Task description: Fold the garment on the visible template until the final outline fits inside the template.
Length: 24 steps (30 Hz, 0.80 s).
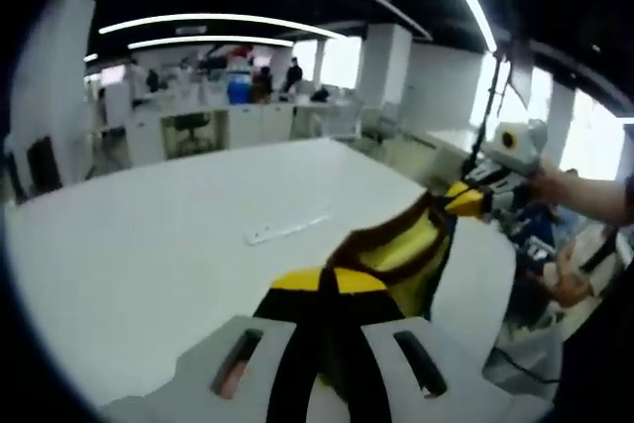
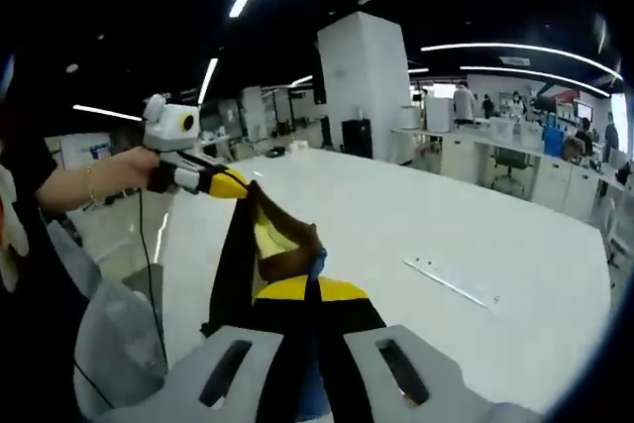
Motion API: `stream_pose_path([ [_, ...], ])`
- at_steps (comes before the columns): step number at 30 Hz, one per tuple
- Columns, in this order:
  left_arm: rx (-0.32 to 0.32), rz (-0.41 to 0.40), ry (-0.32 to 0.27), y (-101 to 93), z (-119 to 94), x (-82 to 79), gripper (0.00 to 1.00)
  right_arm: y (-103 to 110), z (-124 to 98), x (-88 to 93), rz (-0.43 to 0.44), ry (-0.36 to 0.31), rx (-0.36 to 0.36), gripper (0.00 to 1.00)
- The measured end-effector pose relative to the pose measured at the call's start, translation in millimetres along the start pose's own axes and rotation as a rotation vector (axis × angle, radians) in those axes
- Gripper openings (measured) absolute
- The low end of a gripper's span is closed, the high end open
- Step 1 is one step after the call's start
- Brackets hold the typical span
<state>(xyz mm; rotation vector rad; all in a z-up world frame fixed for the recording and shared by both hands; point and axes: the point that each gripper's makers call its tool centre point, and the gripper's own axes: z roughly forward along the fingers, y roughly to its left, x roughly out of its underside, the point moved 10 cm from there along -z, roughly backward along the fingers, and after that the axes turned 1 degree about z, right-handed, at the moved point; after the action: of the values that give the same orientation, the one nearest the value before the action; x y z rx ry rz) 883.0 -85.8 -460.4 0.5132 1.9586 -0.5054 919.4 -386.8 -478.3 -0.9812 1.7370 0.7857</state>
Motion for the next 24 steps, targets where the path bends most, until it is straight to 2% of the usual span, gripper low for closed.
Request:
stream_pose_path([
  [5, 0.000, -0.006, -0.056, -2.7, -12.3, -8.5, 0.00, 9.0, -7.0, -12.9, -0.036, -0.026, 0.029, 0.01],
  [13, -0.010, -0.001, -0.143, -11.3, -30.3, -27.8, 0.00, 19.3, -24.4, -45.1, -0.077, -0.117, 0.077, 0.01],
  [24, -0.007, 0.033, -0.197, -26.8, -48.7, -42.3, 0.00, 29.4, -39.5, -57.2, -0.101, -0.153, 0.122, 0.01],
])
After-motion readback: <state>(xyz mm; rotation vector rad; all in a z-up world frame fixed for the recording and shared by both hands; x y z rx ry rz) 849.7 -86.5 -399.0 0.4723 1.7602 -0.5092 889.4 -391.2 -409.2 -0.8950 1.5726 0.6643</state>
